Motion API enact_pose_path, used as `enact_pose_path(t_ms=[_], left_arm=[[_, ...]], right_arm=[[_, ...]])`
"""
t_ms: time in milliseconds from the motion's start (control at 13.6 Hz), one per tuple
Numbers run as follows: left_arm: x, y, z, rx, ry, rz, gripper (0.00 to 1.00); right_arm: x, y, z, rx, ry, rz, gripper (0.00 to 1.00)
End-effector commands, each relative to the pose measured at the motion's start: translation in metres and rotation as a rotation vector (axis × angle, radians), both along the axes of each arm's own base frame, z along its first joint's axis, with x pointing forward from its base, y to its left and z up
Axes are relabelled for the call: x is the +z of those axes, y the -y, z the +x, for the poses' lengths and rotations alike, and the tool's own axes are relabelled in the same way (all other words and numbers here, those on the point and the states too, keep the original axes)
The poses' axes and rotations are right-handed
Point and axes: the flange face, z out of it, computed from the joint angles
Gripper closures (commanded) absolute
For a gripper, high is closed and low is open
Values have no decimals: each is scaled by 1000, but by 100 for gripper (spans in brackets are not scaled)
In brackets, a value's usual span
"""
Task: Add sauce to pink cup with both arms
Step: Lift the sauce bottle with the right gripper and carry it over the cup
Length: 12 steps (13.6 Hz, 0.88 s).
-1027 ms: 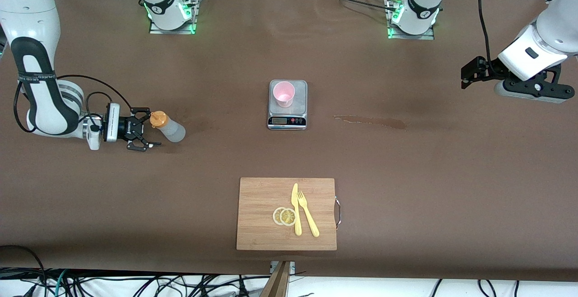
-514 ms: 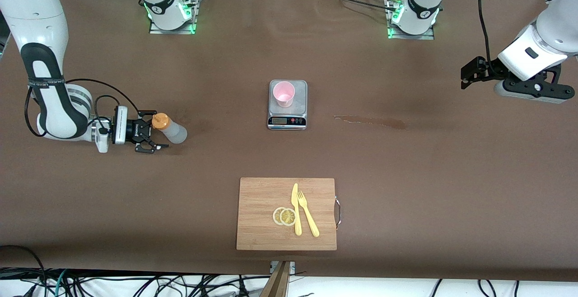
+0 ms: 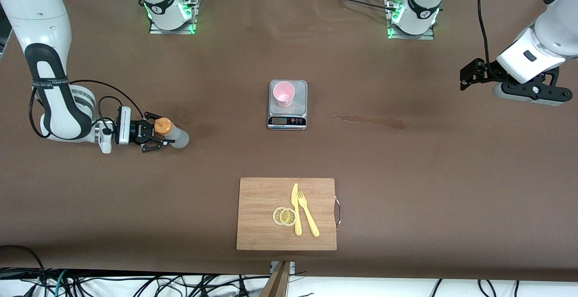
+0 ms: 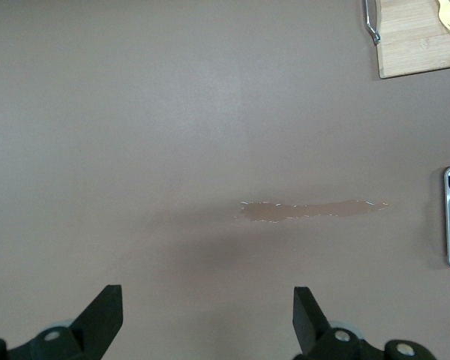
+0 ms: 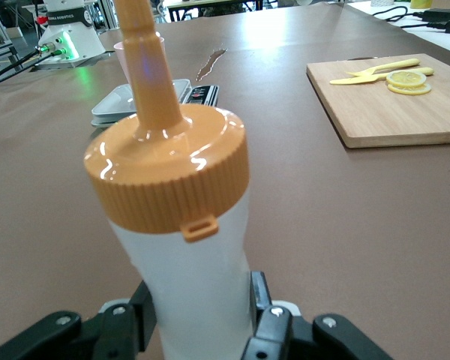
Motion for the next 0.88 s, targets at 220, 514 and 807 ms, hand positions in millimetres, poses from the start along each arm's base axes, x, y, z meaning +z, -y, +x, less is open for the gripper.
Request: enact_pose_path(t_ms=[220, 514, 807], left_arm=[[6, 0, 3, -22, -5, 18, 0], [6, -1, 3, -21, -5, 18, 0], [6, -2, 3, -19, -5, 16, 0]], right_arm=[[74, -31, 25, -40, -9, -177, 87], [134, -55, 29, -22, -69, -423, 88], [183, -101, 23, 9, -107, -677, 88]])
